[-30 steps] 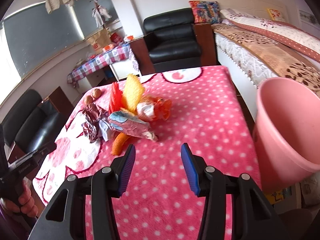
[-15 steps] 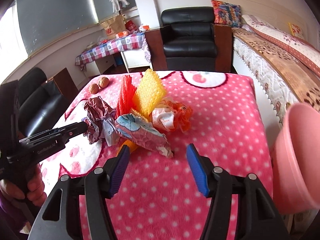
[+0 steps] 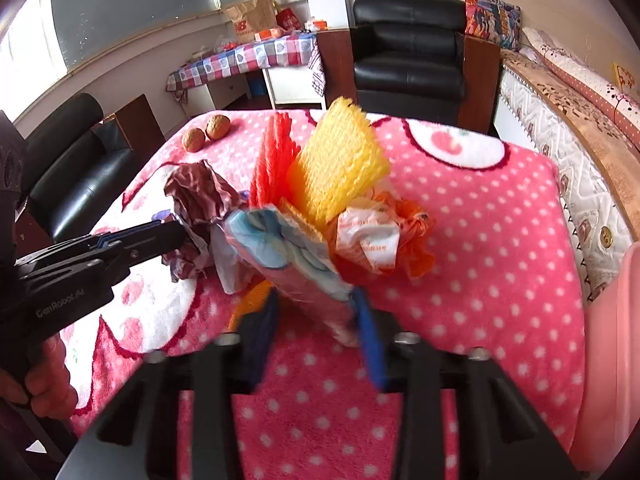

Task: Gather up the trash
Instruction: 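Grasp the blue patterned wrapper with the right tool while the left tool grasps the crumpled brown wrapper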

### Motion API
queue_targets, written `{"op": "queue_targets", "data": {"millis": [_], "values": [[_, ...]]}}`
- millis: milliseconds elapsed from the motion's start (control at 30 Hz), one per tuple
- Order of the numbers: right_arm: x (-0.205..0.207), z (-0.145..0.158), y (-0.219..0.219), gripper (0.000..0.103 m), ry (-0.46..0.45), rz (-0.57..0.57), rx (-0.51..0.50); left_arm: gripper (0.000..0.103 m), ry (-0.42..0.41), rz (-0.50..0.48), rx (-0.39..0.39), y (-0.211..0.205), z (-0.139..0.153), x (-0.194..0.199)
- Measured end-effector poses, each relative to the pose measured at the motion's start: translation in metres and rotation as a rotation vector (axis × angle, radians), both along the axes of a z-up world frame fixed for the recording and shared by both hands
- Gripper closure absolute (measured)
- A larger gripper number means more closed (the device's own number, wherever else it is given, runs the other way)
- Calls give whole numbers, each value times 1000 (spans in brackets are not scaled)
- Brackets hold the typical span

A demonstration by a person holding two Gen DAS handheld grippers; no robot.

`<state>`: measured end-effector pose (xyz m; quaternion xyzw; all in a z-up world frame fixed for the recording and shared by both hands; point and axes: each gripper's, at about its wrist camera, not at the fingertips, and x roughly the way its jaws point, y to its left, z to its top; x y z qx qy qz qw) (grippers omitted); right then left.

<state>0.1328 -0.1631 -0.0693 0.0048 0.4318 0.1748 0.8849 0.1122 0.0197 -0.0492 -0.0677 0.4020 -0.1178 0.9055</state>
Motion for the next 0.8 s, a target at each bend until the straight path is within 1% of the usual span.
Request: {"op": "queue_targets", "data": {"millis": [67, 100, 200, 433, 533, 667, 800], "values": [[-1, 0, -2, 84, 6, -9, 11, 88, -3, 2, -3, 0, 1, -3], [-2, 1, -5, 85, 11, -8, 24, 89, -5, 2, -7, 1, 3, -4], [-13, 6, -8, 85, 1, -8, 56, 90, -22, 4, -10, 3, 8, -14], [-40, 23, -17, 85, -18, -27, 127, 90, -88, 36, 26, 6, 28, -44], [-52, 29, -17, 85, -27, -37, 141, 90, -107, 39, 36, 3, 36, -54], [-66, 33, -22, 85, -32, -59, 156, 90, -137, 48, 69, -5, 43, -64], [-78, 38, -31, 85, -43, -85, 168, 90, -145, 44, 80, -15, 47, -69]]}}
